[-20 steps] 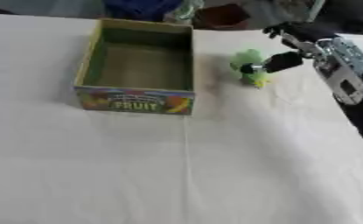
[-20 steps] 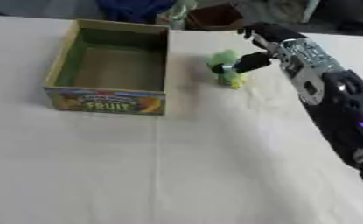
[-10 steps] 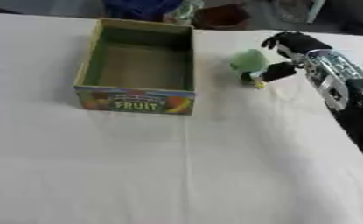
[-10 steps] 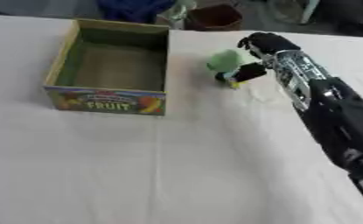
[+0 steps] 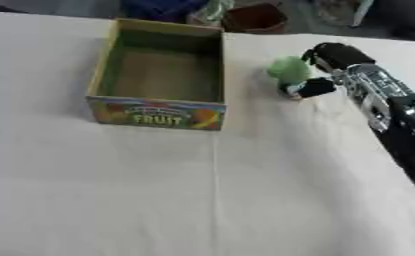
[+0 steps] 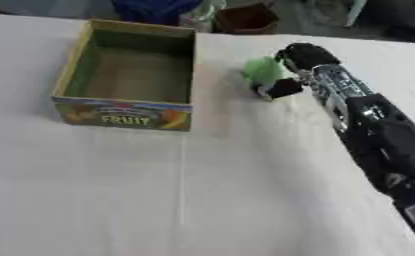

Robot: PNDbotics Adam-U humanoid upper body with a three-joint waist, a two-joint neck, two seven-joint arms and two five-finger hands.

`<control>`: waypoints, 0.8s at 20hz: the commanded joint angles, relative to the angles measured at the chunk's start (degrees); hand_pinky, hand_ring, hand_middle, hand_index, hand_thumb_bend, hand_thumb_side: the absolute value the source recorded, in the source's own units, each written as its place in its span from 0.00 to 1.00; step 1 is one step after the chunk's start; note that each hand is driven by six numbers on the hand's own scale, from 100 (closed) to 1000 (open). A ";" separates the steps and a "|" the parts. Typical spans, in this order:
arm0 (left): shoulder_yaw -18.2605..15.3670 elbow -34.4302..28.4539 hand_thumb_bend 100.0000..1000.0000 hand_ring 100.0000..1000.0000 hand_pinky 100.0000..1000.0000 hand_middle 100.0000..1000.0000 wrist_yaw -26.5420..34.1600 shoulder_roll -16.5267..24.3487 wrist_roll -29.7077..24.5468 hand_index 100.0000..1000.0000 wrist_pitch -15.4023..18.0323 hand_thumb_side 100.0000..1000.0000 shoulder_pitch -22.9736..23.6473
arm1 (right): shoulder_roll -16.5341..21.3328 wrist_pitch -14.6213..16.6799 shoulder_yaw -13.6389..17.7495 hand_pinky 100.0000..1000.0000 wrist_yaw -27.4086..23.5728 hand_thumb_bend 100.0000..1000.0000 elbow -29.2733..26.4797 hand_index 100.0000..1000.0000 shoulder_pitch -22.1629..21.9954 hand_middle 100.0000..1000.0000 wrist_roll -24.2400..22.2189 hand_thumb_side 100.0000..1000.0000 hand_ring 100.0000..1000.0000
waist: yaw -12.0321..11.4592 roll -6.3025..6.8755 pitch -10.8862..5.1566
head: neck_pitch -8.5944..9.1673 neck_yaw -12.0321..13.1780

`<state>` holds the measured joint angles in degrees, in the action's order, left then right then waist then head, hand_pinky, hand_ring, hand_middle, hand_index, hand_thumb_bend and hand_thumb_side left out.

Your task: Pick up objects on the table and place them in the box.

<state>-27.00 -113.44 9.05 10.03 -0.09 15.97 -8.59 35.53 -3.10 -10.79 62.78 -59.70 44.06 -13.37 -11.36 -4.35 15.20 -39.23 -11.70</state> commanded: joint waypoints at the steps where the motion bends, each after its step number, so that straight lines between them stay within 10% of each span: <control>1: -0.10 -1.15 0.00 0.38 0.40 0.42 0.04 0.60 -0.17 0.58 0.07 0.75 -0.59 | 0.92 0.57 0.82 0.80 1.28 0.37 0.78 0.77 0.70 0.59 1.27 0.74 0.90 | -0.13 0.28 -0.71 | 0.38 -0.10; 16: -0.35 -1.15 0.00 0.38 0.40 0.42 0.16 0.79 0.31 0.58 0.02 0.75 -0.70 | 0.84 0.64 0.89 0.69 -9.12 0.00 0.77 0.48 0.76 0.30 3.50 0.69 0.73 | 0.00 0.40 -1.06 | 0.49 -0.13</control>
<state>-26.99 -113.44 9.06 10.02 -0.01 15.96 -8.73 34.95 -2.19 -10.25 55.14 -57.98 44.02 -10.16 -11.40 -4.31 15.19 -39.21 -11.76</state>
